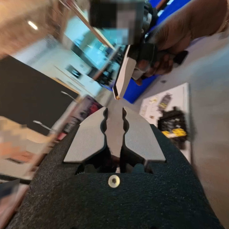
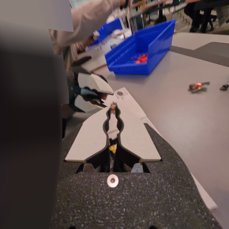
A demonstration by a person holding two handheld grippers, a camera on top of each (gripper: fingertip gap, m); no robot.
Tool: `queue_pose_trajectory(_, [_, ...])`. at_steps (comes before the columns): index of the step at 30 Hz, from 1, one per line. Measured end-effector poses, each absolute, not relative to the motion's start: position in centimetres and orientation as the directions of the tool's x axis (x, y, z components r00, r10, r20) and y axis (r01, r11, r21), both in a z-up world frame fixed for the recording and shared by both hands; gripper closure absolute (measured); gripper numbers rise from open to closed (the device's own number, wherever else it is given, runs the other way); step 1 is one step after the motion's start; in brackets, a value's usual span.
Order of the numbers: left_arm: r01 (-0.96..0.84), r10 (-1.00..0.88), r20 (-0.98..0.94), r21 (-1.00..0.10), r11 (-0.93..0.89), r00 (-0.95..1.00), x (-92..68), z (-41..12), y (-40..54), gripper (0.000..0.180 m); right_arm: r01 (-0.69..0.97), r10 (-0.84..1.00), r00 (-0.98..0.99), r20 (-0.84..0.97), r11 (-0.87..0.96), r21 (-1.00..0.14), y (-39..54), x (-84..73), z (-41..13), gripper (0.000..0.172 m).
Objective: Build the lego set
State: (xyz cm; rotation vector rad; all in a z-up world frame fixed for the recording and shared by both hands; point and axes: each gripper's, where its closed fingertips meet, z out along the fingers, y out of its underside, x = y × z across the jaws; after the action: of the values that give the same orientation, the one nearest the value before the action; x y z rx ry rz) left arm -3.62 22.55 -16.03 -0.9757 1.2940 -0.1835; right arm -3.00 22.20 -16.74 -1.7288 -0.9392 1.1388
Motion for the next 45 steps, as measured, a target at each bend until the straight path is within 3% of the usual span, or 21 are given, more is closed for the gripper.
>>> queue_pose_trajectory(1, [-0.401, -0.735, -0.629, -0.76, 0.511, 0.254, -3.7, -17.6, 22.4, 0.145, 0.212, 0.909, 0.314, -0.272, -0.347, -0.914, 22.2, -2.6, -17.7, 0.165])
queue_pose_trajectory(3, [-0.455, -0.93, -0.351, -0.849, 0.268, 0.108, -4.0, -21.1, 21.1, 0.127, 0.362, 0.922, 0.336, -0.192, -0.314, -0.878, 22.4, -1.9, -19.9, 0.165])
queue_pose_trajectory(5, [-0.532, -0.98, -0.181, -0.839, 0.111, 0.08, -4.2, -23.6, 20.7, 0.112, 0.5, 0.94, 0.316, -0.13, -0.281, -0.819, 22.2, -1.7, -22.2, 0.166])
queue_pose_trajectory(9, [-0.661, -0.986, -0.161, -0.745, 0.091, 0.046, -3.8, -26.8, 20.0, 0.109, 0.693, 0.976, 0.209, -0.06, -0.192, -0.695, 21.1, -2.5, -25.3, 0.165])
queue_pose_trajectory(14, [-0.708, -0.991, -0.119, -0.705, 0.039, 0.064, -3.8, -28.4, 20.0, 0.114, 0.798, 0.985, 0.164, -0.044, -0.159, -0.581, 21.5, -2.9, -26.8, 0.165])
queue_pose_trajectory(25, [-0.703, -0.995, -0.084, -0.71, 0.028, 0.046, -4.1, -29.1, 19.8, 0.125, 0.852, 0.991, 0.124, -0.06, -0.137, -0.505, 21.6, -3.4, -28.2, 0.164])
queue_pose_trajectory(45, [-0.696, -0.994, -0.111, -0.715, 0.068, 0.018, -4.1, -29.3, 19.7, 0.127, 0.85, 0.981, 0.104, -0.165, -0.173, -0.498, 21.3, -3.6, -28.3, 0.162])
